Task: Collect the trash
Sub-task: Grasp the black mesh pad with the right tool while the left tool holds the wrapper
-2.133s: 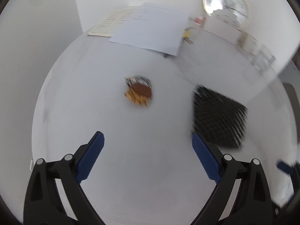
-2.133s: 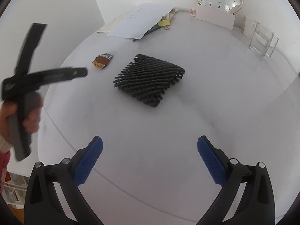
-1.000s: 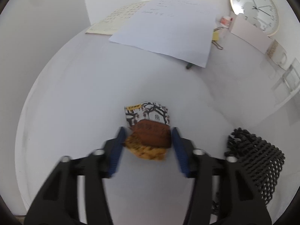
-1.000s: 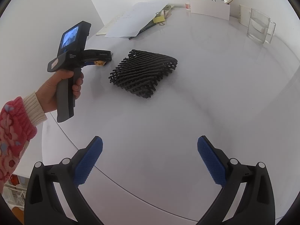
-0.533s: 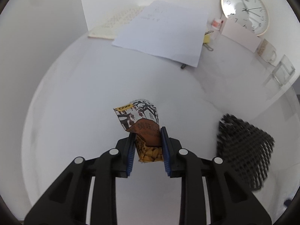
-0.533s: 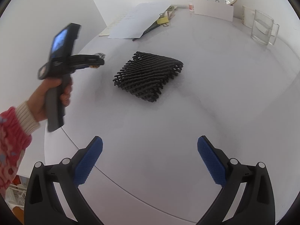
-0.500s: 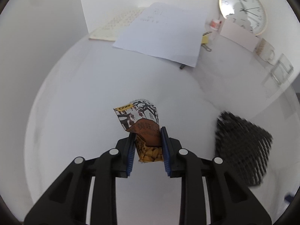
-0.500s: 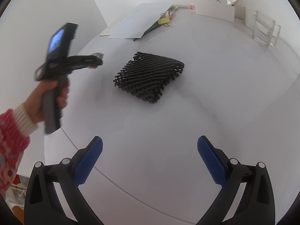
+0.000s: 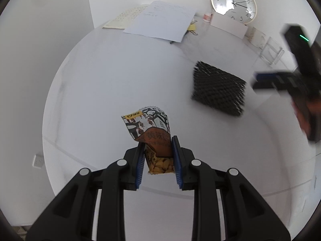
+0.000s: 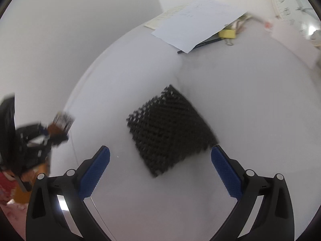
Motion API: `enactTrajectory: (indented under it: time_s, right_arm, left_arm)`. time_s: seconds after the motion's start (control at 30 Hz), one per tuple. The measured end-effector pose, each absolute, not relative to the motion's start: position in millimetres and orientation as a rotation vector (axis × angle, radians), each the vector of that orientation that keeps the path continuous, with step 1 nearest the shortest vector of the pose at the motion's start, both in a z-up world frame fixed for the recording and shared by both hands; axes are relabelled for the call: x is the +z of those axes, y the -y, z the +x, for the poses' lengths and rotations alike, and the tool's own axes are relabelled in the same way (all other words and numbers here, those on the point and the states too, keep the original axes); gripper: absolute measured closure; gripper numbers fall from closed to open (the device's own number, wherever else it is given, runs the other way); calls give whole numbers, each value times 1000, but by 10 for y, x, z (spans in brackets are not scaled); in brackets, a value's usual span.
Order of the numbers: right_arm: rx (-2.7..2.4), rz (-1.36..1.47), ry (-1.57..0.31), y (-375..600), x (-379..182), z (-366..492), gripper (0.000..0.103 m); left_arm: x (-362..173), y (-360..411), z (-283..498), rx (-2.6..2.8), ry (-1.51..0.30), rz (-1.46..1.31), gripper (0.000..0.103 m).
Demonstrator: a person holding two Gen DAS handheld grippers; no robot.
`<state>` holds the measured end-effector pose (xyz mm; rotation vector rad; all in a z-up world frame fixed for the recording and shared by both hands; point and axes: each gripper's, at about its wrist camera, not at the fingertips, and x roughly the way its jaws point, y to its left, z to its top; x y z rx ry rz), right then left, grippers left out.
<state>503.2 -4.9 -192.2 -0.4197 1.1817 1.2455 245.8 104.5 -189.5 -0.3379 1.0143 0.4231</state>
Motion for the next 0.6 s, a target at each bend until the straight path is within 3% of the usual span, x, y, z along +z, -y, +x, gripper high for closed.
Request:
enactTrajectory:
  time_s: [0.23, 0.37, 0.47, 0.53, 0.6]
  right_arm:
    - [1278, -445, -1355, -135, -2325, 5629, 20]
    - [1293, -521, -1371, -247, -2434, 5552, 21]
    - [1291, -602, -1354, -333, -2455, 5411, 45]
    - [1268, -663, -1332, -357, -2454, 5305, 67]
    - [1239, -703, -1311, -364, -2443, 5234, 79]
  left_arm:
    - [-1845, -853, 2374, 438, -1030, -351, 77]
    - [-1810, -787, 2404, 439, -1032, -334, 77]
    - [-1796, -747, 2418, 440, -1031, -330, 77]
    - [-1805, -752, 2447, 438, -1033, -336, 77]
    - [-1804, -753, 2470, 441, -1036, -327, 77]
